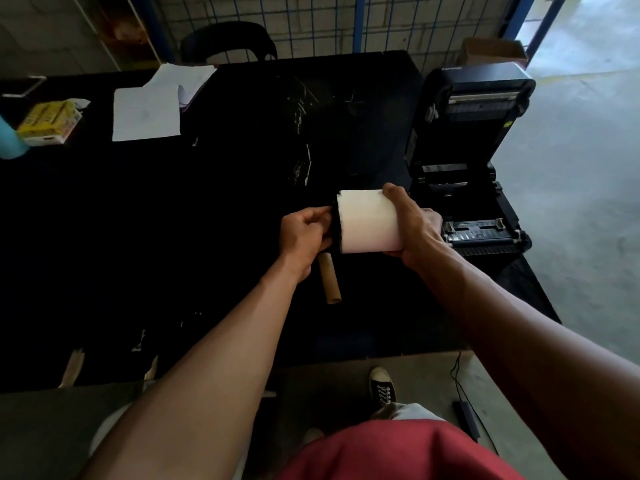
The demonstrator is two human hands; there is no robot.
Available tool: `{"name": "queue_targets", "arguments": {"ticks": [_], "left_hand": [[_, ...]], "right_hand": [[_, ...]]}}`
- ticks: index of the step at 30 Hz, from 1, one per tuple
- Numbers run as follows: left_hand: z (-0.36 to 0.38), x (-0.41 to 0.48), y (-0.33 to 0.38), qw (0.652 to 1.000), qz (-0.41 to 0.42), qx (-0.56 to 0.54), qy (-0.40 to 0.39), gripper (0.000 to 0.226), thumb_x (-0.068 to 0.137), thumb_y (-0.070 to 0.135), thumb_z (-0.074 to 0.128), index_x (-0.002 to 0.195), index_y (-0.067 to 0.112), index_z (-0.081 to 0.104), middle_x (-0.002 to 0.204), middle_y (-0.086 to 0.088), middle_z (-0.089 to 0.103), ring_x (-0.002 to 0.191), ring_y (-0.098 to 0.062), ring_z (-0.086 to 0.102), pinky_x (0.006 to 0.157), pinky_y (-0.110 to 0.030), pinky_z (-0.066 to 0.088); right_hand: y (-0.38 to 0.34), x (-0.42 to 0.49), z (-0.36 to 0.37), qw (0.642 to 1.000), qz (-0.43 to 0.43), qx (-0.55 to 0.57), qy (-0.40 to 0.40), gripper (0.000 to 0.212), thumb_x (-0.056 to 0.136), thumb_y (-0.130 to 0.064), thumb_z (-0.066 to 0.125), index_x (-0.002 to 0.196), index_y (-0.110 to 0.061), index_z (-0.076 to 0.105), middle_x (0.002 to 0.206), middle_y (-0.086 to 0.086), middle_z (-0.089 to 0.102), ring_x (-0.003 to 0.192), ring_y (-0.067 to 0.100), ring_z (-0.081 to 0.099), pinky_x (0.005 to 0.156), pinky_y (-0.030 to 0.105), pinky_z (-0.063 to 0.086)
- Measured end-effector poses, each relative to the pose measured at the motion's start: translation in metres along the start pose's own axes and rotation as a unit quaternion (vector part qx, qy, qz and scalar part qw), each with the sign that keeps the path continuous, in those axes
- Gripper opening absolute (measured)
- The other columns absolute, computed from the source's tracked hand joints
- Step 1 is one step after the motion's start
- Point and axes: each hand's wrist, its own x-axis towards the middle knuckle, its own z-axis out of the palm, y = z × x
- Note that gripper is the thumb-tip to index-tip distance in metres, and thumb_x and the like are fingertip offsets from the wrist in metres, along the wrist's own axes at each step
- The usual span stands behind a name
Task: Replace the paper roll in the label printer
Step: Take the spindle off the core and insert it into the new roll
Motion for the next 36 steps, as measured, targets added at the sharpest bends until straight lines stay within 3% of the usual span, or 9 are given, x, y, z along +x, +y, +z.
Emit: {"name": "queue_targets", "arguments": {"ticks": [3, 6, 16, 19, 23, 26, 29, 33, 36], "left_hand": [[-0.003, 0.003, -0.004, 0.999, -0.017, 0.021, 0.03, 0.017, 0.098, 0.013, 0.06, 0.11, 0.005, 0.069, 0.094, -0.004, 0.069, 0.088, -0.018, 0.069, 0.073, -0.029, 0.061], [-0.004, 0.002, -0.006, 0.998, 0.005, 0.027, 0.049, 0.014, 0.096, 0.012, 0.063, 0.105, 0.004, 0.07, 0.096, -0.007, 0.071, 0.085, -0.018, 0.07, 0.074, -0.031, 0.062], [-0.016, 0.006, 0.0, 0.998, 0.049, 0.044, -0.005, 0.019, 0.094, 0.005, 0.064, 0.111, 0.004, 0.072, 0.097, -0.005, 0.072, 0.088, -0.013, 0.069, 0.079, -0.024, 0.059], [-0.025, 0.004, -0.002, 0.994, 0.076, 0.056, -0.046, 0.022, 0.092, 0.002, 0.065, 0.114, 0.0, 0.069, 0.092, -0.003, 0.069, 0.081, -0.008, 0.067, 0.071, -0.017, 0.059], [-0.02, 0.0, -0.003, 0.996, 0.063, 0.057, -0.035, 0.02, 0.092, 0.007, 0.067, 0.111, -0.001, 0.07, 0.087, -0.004, 0.07, 0.074, -0.013, 0.07, 0.065, -0.02, 0.06], [-0.021, 0.001, -0.001, 0.995, 0.059, 0.061, -0.059, 0.021, 0.094, 0.003, 0.064, 0.114, -0.003, 0.068, 0.097, -0.01, 0.069, 0.09, -0.021, 0.069, 0.072, -0.024, 0.06], [-0.02, -0.003, 0.004, 0.993, 0.078, 0.059, -0.064, 0.026, 0.095, -0.002, 0.059, 0.12, 0.004, 0.063, 0.099, -0.01, 0.069, 0.086, -0.018, 0.069, 0.072, -0.028, 0.062], [-0.018, -0.009, 0.016, 0.994, 0.036, -0.019, -0.104, 0.025, 0.098, 0.021, 0.054, 0.115, 0.01, 0.067, 0.109, -0.009, 0.071, 0.098, -0.022, 0.069, 0.069, -0.03, 0.061], [-0.011, -0.008, 0.027, 0.992, 0.031, 0.037, -0.114, 0.038, 0.092, 0.04, 0.064, 0.12, 0.015, 0.058, 0.112, -0.002, 0.065, 0.096, -0.016, 0.066, 0.066, -0.031, 0.058]], "right_hand": [[0.001, -0.003, 0.001, 1.0, 0.004, 0.001, 0.004, 0.078, 0.064, -0.05, 0.086, 0.119, -0.008, 0.051, 0.1, 0.01, 0.068, 0.082, 0.026, 0.071, 0.051, 0.034, 0.057], [0.001, -0.006, 0.002, 1.0, 0.014, 0.002, 0.004, 0.073, 0.067, -0.049, 0.085, 0.115, -0.011, 0.046, 0.098, 0.009, 0.065, 0.082, 0.026, 0.069, 0.053, 0.036, 0.055], [0.001, -0.007, 0.005, 1.0, 0.016, -0.001, 0.001, 0.085, 0.058, -0.055, 0.085, 0.124, -0.013, 0.051, 0.104, 0.009, 0.068, 0.085, 0.027, 0.07, 0.053, 0.039, 0.058], [0.0, -0.004, 0.003, 0.999, 0.026, -0.004, -0.02, 0.087, 0.052, -0.057, 0.084, 0.126, -0.019, 0.058, 0.107, 0.007, 0.071, 0.086, 0.029, 0.072, 0.051, 0.047, 0.058], [0.004, -0.005, 0.003, 0.998, 0.048, 0.013, -0.037, 0.069, 0.06, -0.055, 0.082, 0.119, -0.022, 0.064, 0.106, 0.005, 0.072, 0.087, 0.029, 0.071, 0.055, 0.05, 0.058], [0.006, -0.004, 0.005, 0.999, 0.032, 0.012, -0.027, 0.076, 0.057, -0.055, 0.084, 0.12, -0.019, 0.062, 0.106, 0.007, 0.072, 0.086, 0.029, 0.072, 0.056, 0.049, 0.059], [0.002, -0.007, 0.009, 1.0, 0.003, 0.014, -0.007, 0.085, 0.054, -0.054, 0.087, 0.122, -0.013, 0.057, 0.103, 0.009, 0.071, 0.083, 0.029, 0.073, 0.054, 0.049, 0.06], [-0.005, -0.009, 0.012, 0.999, -0.022, 0.028, 0.009, 0.086, 0.053, -0.053, 0.088, 0.119, -0.008, 0.055, 0.103, 0.013, 0.071, 0.083, 0.032, 0.073, 0.06, 0.055, 0.062], [-0.009, -0.012, 0.011, 0.999, -0.046, 0.016, 0.014, 0.082, 0.051, -0.056, 0.088, 0.112, -0.009, 0.058, 0.1, 0.014, 0.072, 0.081, 0.032, 0.074, 0.062, 0.056, 0.063]]}}
